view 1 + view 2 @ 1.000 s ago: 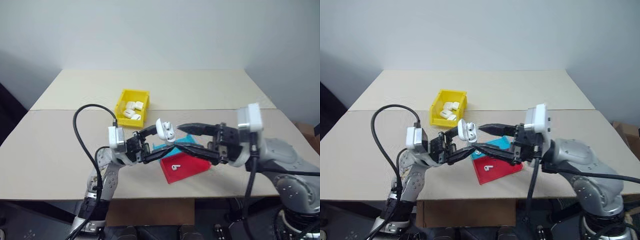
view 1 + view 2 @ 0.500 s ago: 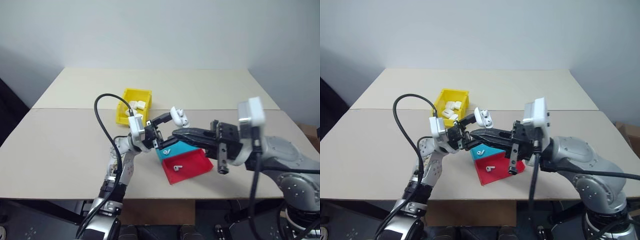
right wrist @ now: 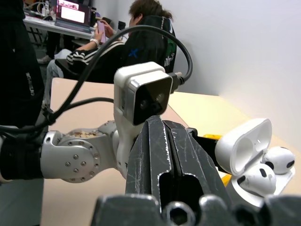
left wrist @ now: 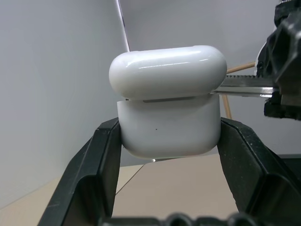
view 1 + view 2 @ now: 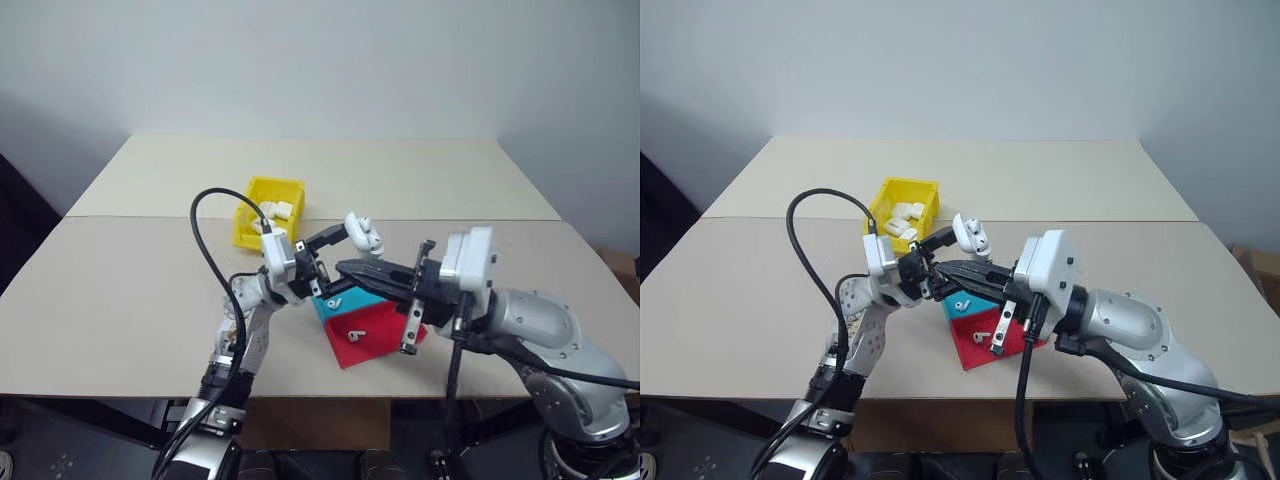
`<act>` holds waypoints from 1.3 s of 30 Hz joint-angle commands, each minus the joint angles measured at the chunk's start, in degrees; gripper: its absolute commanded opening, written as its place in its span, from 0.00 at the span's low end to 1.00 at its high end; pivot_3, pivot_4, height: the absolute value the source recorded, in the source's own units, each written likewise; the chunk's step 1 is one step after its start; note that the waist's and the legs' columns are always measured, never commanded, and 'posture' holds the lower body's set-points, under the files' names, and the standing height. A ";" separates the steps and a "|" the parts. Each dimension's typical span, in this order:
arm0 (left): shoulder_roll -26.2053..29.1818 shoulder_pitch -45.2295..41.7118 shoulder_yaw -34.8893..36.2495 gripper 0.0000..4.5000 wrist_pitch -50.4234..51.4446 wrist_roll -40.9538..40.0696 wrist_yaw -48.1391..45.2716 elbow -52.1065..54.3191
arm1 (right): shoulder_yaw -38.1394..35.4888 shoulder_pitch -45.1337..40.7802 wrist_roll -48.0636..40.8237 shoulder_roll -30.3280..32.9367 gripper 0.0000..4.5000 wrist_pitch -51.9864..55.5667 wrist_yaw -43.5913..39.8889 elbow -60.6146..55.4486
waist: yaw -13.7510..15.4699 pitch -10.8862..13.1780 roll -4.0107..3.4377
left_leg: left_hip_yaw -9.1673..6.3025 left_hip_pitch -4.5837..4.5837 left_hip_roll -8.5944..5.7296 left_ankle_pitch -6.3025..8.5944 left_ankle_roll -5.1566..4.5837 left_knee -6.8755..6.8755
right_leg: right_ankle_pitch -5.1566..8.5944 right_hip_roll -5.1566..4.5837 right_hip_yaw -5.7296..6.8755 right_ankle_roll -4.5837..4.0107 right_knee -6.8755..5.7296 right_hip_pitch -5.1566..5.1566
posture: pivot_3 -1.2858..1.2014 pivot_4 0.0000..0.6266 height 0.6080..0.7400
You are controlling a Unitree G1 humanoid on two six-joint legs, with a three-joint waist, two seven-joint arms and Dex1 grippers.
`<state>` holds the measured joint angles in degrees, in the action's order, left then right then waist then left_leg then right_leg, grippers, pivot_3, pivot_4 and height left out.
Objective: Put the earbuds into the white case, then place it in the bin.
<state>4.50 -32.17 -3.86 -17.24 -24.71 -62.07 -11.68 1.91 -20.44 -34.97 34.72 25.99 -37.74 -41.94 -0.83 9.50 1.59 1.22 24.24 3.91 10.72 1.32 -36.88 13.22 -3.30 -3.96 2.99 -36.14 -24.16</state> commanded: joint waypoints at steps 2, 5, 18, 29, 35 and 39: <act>0.01 0.42 -0.50 0.62 0.53 -1.17 0.35 3.17 | 0.72 0.17 4.55 -0.83 0.01 -4.38 -0.14 0.11 | -0.01 0.00 0.00 | 0.00 -0.01 0.00 0.00 0.00 -0.01 | 0.00 0.00 0.00 0.00 0.00 0.01 | 0.52 0.24 1.00; 0.01 0.96 -0.63 0.62 0.63 -1.39 -0.04 3.60 | 1.13 0.84 7.20 -1.84 0.01 -7.33 -0.33 1.14 | -0.03 0.00 0.00 | 0.00 -0.03 0.00 0.00 0.00 -0.01 | 0.00 0.00 0.00 0.00 -0.02 0.01 | 0.52 0.24 1.00; 0.75 2.15 -0.76 0.62 0.17 -1.73 -1.21 3.74 | 0.52 1.18 10.90 -3.86 0.01 -10.74 -0.50 2.63 | -0.02 0.00 -0.01 | 0.00 -0.03 0.00 0.00 0.00 -0.01 | -0.03 0.00 0.00 -0.04 -0.02 0.02 | 0.52 0.24 1.00; 1.21 2.87 -0.84 0.62 -0.02 -2.11 -1.11 3.82 | -2.14 1.24 8.54 -3.30 0.01 -10.56 -1.56 1.92 | 0.00 0.00 -0.01 | 0.00 -0.04 0.00 0.00 0.00 -0.02 | -0.10 0.00 0.00 -0.15 -0.02 0.03 | 0.52 0.24 1.00; 1.44 3.17 -0.42 0.62 0.02 -1.72 -0.12 3.69 | -3.23 0.96 6.87 -3.17 0.01 -10.03 -1.81 1.20 | -0.04 -0.01 -0.01 | 0.00 -0.04 0.00 0.00 0.00 -0.01 | -0.13 0.00 0.00 -0.19 -0.03 0.02 | 0.52 0.24 1.00; 2.80 3.55 0.95 0.62 4.62 -0.88 6.01 7.26 | -9.14 -0.49 -0.73 -3.21 0.01 -8.68 -0.55 0.79 | -0.02 0.00 0.00 | 0.00 -0.04 0.00 0.00 0.00 -0.02 | -0.13 0.00 0.00 -0.19 -0.04 0.03 | 0.52 0.24 1.00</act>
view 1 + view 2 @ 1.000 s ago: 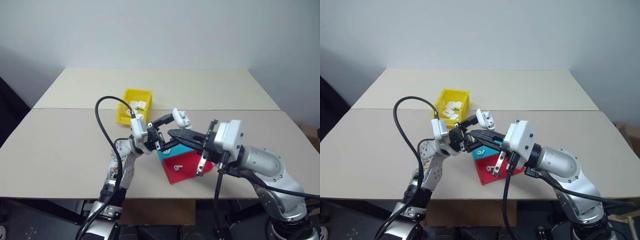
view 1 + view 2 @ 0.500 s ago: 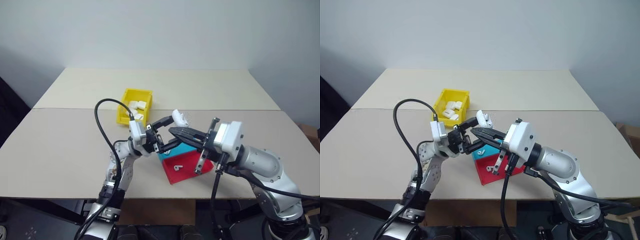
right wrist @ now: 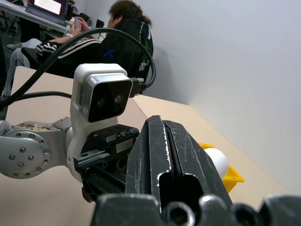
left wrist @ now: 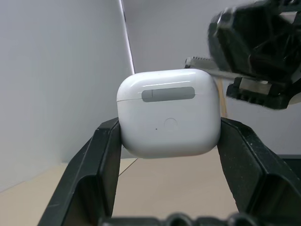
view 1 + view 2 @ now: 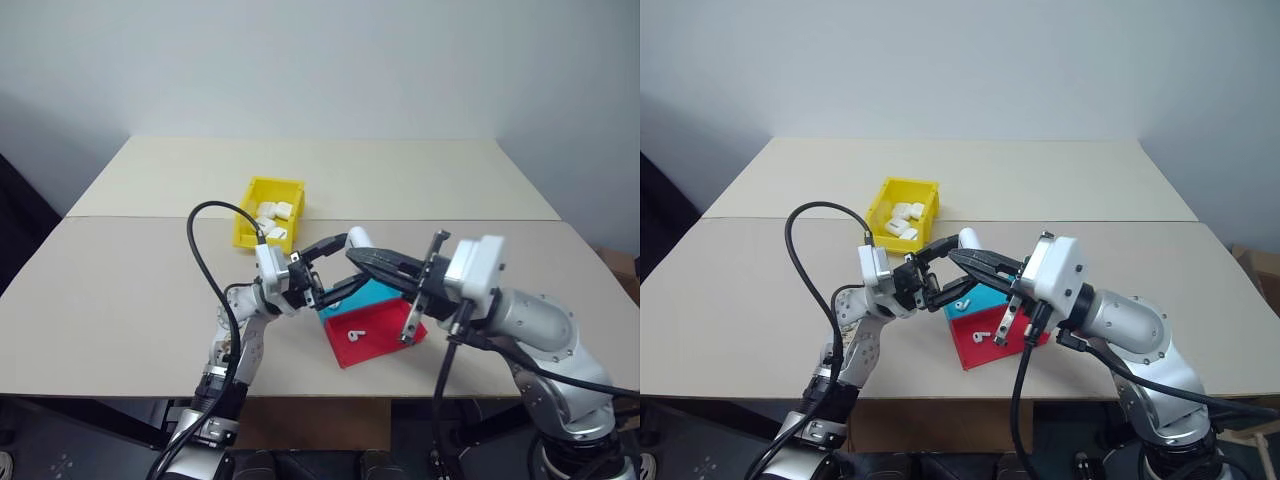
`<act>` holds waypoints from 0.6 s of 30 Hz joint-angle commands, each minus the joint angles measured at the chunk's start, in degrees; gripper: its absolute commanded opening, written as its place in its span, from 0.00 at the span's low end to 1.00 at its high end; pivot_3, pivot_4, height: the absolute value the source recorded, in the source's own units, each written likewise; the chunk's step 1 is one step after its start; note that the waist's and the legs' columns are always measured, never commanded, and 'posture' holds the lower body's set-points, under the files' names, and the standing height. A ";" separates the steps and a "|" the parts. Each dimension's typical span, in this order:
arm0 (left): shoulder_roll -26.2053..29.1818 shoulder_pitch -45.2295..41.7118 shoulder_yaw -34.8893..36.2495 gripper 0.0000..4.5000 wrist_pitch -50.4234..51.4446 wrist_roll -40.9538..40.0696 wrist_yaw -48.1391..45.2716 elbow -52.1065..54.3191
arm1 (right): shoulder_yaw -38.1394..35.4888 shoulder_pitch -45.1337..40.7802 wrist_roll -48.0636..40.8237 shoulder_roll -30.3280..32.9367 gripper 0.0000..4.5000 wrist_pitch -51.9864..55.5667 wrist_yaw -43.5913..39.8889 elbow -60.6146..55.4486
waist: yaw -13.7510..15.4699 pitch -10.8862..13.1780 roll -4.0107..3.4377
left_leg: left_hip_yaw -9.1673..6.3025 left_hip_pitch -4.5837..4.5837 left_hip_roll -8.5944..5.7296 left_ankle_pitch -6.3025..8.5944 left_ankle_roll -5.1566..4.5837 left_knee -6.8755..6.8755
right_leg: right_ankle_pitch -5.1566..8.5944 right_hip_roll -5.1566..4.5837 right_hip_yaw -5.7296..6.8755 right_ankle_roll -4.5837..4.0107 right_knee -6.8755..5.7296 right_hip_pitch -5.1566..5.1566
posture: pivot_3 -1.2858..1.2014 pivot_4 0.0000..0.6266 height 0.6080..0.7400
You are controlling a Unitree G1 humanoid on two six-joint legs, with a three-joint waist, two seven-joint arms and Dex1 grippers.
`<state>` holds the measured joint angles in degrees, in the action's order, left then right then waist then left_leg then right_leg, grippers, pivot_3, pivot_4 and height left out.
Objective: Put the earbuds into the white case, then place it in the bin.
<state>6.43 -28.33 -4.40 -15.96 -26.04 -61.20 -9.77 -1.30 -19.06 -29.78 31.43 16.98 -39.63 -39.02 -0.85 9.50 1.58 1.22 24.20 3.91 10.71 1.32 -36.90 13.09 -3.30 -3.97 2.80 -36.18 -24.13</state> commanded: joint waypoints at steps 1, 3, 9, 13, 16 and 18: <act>1.47 -0.39 2.00 0.62 5.99 0.73 8.12 7.25 | -7.50 -2.27 -7.53 0.33 0.01 0.71 1.85 -1.84 | 0.00 0.00 0.01 | 0.00 0.01 0.00 0.00 0.00 0.00 | -0.01 0.00 0.00 -0.01 0.00 0.00 | 0.52 0.24 1.00; 0.69 -3.07 4.74 0.62 11.26 0.62 17.94 10.46 | -10.46 -2.80 -9.21 1.23 0.01 1.33 2.73 -0.09 | 0.01 0.00 0.00 | -0.01 -0.01 0.01 0.00 0.00 -0.01 | -0.02 0.00 0.00 0.02 0.00 0.03 | 0.52 0.24 1.00; -3.78 -17.98 11.94 0.62 25.74 10.10 52.67 7.69 | -11.94 -1.91 -7.41 3.73 0.01 3.37 4.16 3.78 | 0.49 0.03 0.06 | -0.05 -0.01 -0.04 -0.01 0.00 -0.11 | -0.06 -0.01 0.01 0.24 0.06 0.11 | 0.52 0.24 1.00; -3.16 -25.96 15.52 0.62 37.20 11.42 63.53 2.38 | -10.87 -1.58 -6.90 4.13 0.01 3.79 4.05 4.68 | 0.08 0.02 0.05 | -0.04 -0.01 -0.08 -0.01 0.00 -0.11 | -0.03 -0.02 -0.03 0.40 0.14 0.14 | 0.52 0.24 1.00; 3.38 -29.46 13.12 0.62 37.88 11.02 52.37 -6.16 | -9.64 -1.25 -5.60 4.77 0.01 4.09 3.31 5.68 | -0.33 0.02 0.04 | -0.04 -0.02 -0.08 -0.01 0.00 0.03 | -0.03 0.01 -0.03 0.37 0.07 0.01 | 0.52 0.24 1.00; 3.71 -29.75 11.76 0.62 31.52 15.52 55.96 -10.58 | -9.45 -1.34 -5.38 4.77 0.01 4.11 3.19 5.88 | -0.36 0.02 0.04 | -0.03 -0.02 -0.07 -0.02 0.01 0.06 | -0.06 0.02 -0.03 0.30 0.07 -0.03 | 0.52 0.24 1.00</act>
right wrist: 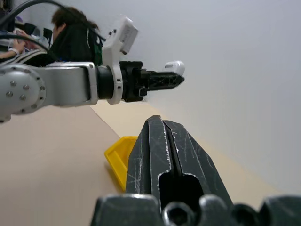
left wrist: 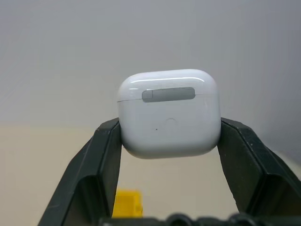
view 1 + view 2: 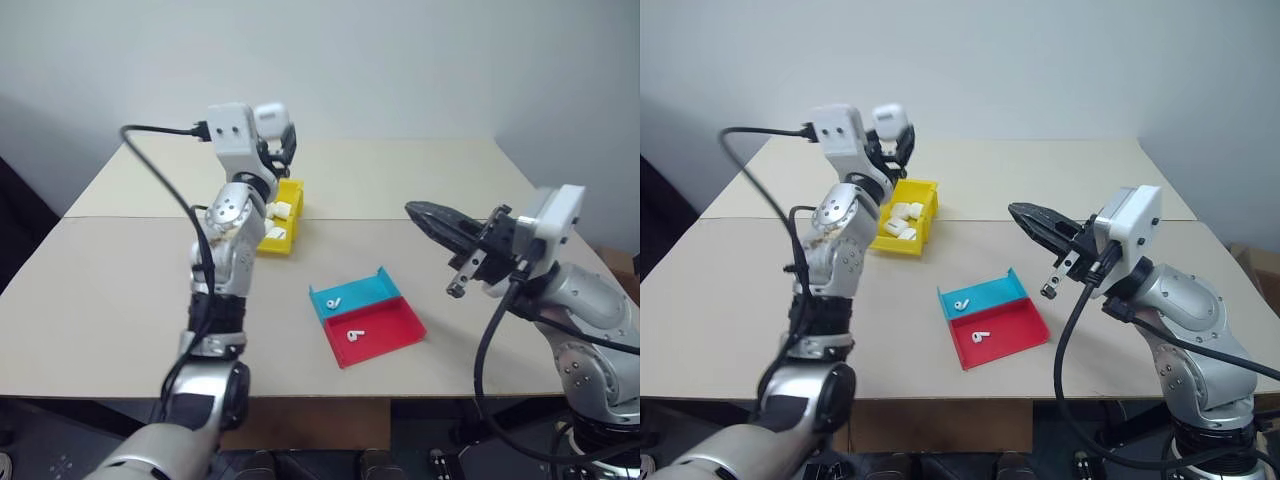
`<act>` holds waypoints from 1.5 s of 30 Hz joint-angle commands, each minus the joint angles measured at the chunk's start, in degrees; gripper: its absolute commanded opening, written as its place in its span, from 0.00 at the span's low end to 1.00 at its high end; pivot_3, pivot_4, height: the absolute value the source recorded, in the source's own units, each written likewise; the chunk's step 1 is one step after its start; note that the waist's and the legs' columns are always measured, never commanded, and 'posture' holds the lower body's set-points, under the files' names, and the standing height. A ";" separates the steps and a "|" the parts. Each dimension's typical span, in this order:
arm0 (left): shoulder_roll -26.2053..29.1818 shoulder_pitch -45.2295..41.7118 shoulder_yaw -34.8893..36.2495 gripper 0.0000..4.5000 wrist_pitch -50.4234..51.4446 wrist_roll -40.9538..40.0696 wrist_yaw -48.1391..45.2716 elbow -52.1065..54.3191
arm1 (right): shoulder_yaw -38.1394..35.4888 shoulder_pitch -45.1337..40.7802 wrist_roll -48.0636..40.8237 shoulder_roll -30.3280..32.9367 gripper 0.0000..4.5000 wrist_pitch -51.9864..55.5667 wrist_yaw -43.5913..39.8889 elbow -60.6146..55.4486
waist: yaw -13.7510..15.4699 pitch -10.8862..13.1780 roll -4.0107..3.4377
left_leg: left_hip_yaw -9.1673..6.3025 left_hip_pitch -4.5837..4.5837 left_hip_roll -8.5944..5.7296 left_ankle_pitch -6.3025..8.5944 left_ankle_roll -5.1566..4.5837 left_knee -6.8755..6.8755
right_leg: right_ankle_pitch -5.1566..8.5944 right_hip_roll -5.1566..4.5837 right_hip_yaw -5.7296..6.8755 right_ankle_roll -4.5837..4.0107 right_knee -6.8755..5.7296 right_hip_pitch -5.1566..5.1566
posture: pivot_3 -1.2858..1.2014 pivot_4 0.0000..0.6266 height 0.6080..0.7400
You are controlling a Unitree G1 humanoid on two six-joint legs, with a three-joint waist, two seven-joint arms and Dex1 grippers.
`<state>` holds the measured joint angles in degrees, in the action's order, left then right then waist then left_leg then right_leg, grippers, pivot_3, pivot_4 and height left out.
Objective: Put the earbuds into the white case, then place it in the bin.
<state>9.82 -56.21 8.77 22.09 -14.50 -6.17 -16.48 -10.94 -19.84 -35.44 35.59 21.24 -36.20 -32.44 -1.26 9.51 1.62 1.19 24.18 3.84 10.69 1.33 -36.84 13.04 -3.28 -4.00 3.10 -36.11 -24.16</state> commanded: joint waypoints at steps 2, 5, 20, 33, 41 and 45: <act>-0.14 -3.90 -0.89 0.62 -3.91 6.43 7.23 -8.32 | 0.40 -0.60 0.70 0.63 0.01 -0.15 -0.28 -0.72 | 0.41 0.01 0.02 | 0.02 0.04 0.00 0.00 0.00 -0.01 | -0.15 -0.03 0.00 -0.24 0.04 0.00 | 0.52 0.24 1.00; 1.94 -5.13 -5.50 0.62 -2.28 13.54 9.83 -13.91 | 0.97 0.02 1.78 1.11 0.01 -0.24 -0.49 -0.96 | 0.84 0.03 0.05 | 0.00 0.11 -0.02 0.00 0.01 -0.03 | -0.17 -0.04 0.03 -0.25 0.08 0.01 | 0.52 0.24 1.00; 1.84 -7.30 -7.97 1.00 -6.49 15.84 5.02 -29.69 | 2.85 3.46 6.24 1.83 0.00 -0.63 -1.02 -2.64 | 0.56 0.03 0.06 | 0.02 0.13 -0.03 -0.02 0.05 -0.02 | -0.17 -0.05 0.03 -0.26 0.04 -0.04 | 0.52 0.24 1.00; 0.70 4.78 -2.50 1.00 -5.43 3.04 -7.82 -3.16 | 1.92 6.14 6.23 6.68 0.00 2.28 -5.46 -2.31 | 0.22 0.00 0.01 | 0.04 0.08 -0.02 -0.03 0.06 -0.01 | -0.17 -0.06 0.01 -0.26 0.02 -0.01 | 0.52 0.24 1.00; 13.87 26.26 -3.73 1.00 -2.74 -4.56 -28.60 21.14 | -6.27 16.58 8.52 16.62 0.00 -2.52 -16.35 1.83 | 0.29 0.00 0.00 | 0.08 0.01 0.00 -0.05 0.09 -0.06 | -0.18 -0.07 -0.05 -0.29 -0.06 0.00 | 0.52 0.24 1.00; 24.24 36.00 0.13 1.00 -1.42 -9.03 -39.05 28.59 | -13.72 20.91 6.92 20.69 0.00 -4.58 -24.58 5.51 | 0.60 0.00 0.01 | 0.09 -0.04 0.01 -0.08 0.12 -0.14 | -0.09 -0.10 -0.01 -0.13 -0.06 0.11 | 0.52 0.24 1.00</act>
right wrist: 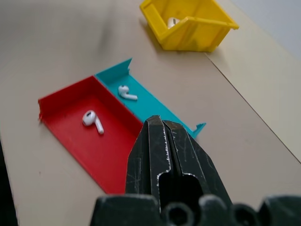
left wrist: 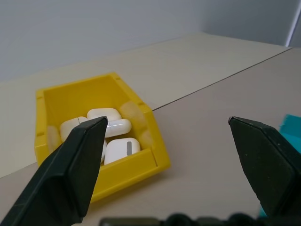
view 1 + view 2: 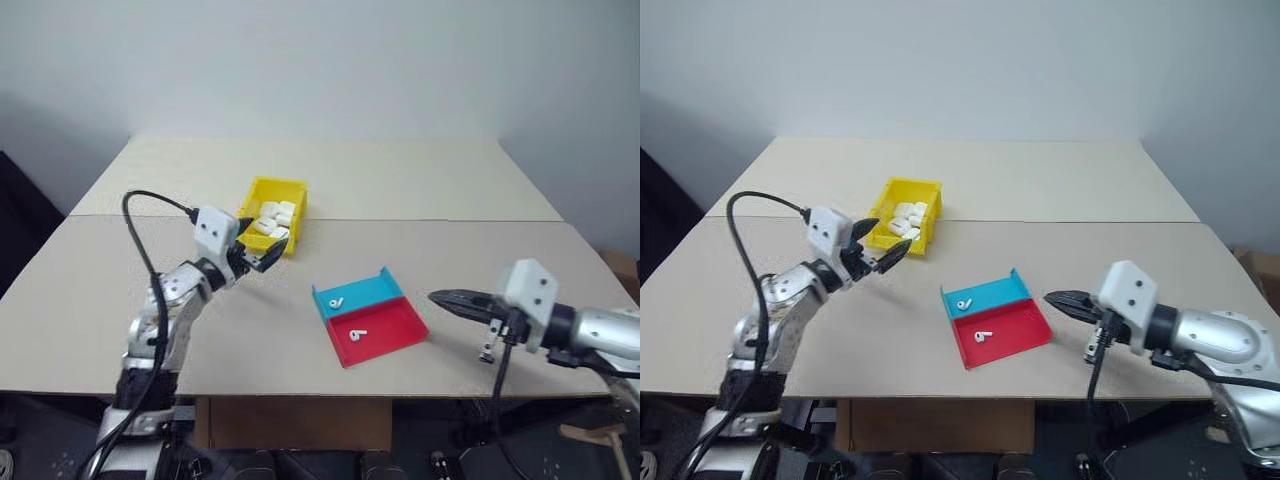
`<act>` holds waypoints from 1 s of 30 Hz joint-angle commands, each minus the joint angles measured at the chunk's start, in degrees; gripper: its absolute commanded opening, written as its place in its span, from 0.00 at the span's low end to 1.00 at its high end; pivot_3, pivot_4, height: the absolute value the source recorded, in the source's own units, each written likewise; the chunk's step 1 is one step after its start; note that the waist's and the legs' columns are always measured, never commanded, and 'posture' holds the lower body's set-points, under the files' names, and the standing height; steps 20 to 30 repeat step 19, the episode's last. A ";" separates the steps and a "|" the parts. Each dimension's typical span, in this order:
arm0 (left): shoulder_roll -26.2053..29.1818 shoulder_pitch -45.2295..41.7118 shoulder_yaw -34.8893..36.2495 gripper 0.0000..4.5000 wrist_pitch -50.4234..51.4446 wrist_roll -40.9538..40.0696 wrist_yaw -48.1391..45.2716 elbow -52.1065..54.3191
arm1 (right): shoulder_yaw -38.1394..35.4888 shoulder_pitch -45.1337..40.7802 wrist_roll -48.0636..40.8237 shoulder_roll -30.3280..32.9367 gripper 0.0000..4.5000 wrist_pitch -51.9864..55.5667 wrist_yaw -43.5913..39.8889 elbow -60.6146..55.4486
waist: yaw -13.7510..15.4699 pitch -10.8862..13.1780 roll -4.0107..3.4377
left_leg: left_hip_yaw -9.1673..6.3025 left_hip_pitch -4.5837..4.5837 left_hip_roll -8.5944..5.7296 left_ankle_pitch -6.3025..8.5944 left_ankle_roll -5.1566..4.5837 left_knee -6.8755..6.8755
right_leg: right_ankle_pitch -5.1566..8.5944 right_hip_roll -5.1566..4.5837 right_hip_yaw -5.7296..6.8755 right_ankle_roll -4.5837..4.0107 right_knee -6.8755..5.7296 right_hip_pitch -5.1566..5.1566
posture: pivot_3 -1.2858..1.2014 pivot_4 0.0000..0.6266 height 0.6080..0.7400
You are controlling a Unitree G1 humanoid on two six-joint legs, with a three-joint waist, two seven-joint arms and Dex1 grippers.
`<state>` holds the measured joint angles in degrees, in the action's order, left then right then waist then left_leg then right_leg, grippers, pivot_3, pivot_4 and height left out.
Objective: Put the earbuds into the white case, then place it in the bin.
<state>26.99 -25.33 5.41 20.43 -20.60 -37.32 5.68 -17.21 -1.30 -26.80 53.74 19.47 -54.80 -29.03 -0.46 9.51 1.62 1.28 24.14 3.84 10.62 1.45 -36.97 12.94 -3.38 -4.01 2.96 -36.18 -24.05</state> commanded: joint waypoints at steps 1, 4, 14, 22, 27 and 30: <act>9.88 7.49 4.42 1.00 -0.07 -3.32 -10.42 7.42 | -9.45 3.48 -2.05 3.04 0.00 -3.48 -7.78 2.87 | -0.29 -0.01 -0.01 | 0.01 -0.01 0.02 0.00 0.00 0.01 | 0.08 0.01 -0.01 0.11 0.02 -0.02 | 0.52 0.24 1.00; 16.17 12.41 7.86 1.00 -0.58 -5.51 -15.32 8.56 | -13.97 6.30 -1.52 3.00 0.00 -8.85 -12.11 4.75 | -0.52 -0.01 -0.01 | 0.09 -0.11 0.06 0.02 -0.03 0.08 | 0.11 0.02 -0.05 0.03 0.00 -0.02 | 0.52 0.24 1.00; 25.27 23.36 19.49 1.00 2.89 -15.98 -24.99 17.29 | -19.86 9.34 -2.63 2.71 0.00 -10.93 -17.42 6.95 | -0.25 -0.01 -0.01 | 0.17 -0.21 0.10 0.01 -0.02 0.05 | 0.40 -0.03 -0.05 -0.29 -0.02 0.03 | 0.52 0.24 1.00; 25.57 24.80 20.13 1.00 3.58 -18.28 -26.40 19.46 | -18.61 8.80 -1.36 1.89 0.00 -11.63 -15.79 6.90 | -0.31 -0.01 -0.01 | 0.18 -0.21 0.10 0.01 -0.02 0.06 | 0.40 -0.03 -0.06 -0.29 -0.02 0.02 | 0.52 0.24 1.00; 25.57 24.80 20.13 1.00 3.58 -18.28 -26.40 19.46 | -18.61 8.80 -1.36 1.89 0.00 -11.63 -15.79 6.90 | -0.31 -0.01 -0.01 | 0.18 -0.21 0.10 0.01 -0.02 0.06 | 0.40 -0.03 -0.06 -0.29 -0.02 0.02 | 0.52 0.24 1.00; 25.57 24.80 20.13 1.00 3.58 -18.28 -26.40 19.46 | -18.61 8.80 -1.36 1.89 0.00 -11.63 -15.79 6.90 | -0.31 -0.01 -0.01 | 0.18 -0.21 0.10 0.01 -0.02 0.06 | 0.40 -0.03 -0.06 -0.29 -0.02 0.02 | 0.52 0.24 1.00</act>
